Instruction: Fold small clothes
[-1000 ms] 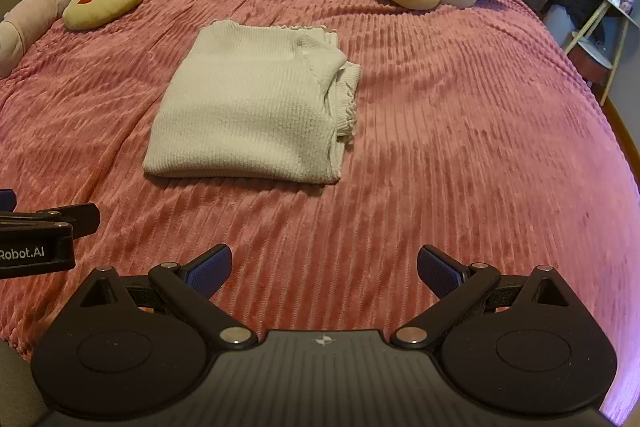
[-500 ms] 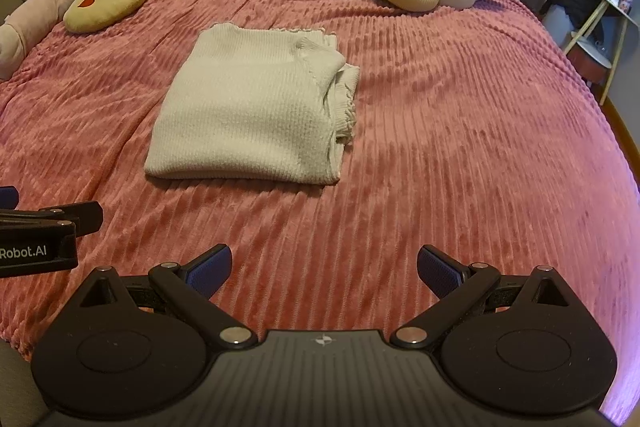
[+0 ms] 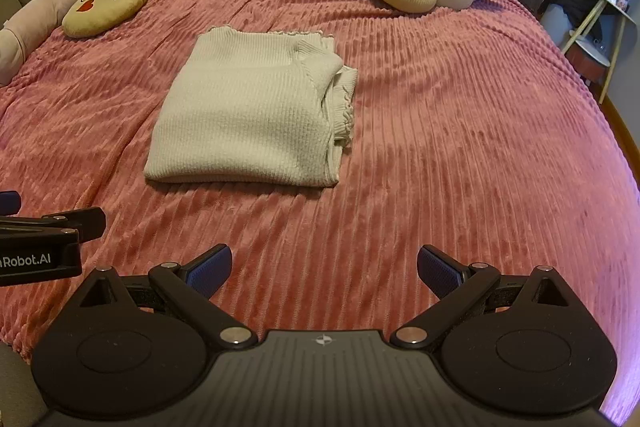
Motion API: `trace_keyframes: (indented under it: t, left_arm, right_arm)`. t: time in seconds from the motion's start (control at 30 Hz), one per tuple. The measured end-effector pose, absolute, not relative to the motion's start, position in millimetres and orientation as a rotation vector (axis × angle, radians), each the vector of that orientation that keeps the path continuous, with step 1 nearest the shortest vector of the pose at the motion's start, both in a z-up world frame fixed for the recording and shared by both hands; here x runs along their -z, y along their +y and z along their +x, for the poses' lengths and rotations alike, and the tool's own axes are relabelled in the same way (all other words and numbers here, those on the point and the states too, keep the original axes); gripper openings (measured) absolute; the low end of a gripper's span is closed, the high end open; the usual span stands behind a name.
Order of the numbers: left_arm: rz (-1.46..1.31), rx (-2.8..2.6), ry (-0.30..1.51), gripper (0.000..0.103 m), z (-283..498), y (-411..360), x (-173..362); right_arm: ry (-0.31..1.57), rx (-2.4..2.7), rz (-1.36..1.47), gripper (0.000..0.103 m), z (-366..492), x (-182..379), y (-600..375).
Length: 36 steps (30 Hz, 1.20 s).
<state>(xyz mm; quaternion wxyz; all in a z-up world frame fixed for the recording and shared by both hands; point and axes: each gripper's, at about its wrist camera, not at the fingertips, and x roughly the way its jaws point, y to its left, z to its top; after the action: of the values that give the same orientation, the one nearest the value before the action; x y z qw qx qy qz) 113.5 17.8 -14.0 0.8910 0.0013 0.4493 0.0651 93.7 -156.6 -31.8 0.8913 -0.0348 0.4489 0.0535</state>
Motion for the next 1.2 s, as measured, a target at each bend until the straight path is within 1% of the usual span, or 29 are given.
trace_keyframes:
  t: [1.2]
  left_arm:
    - [0.034,-0.103,0.905,0.103,113.2,16.2,12.0]
  right_arm:
    - [0.917,-0.093,-0.070,0.099,94.4,26.8,-160.0]
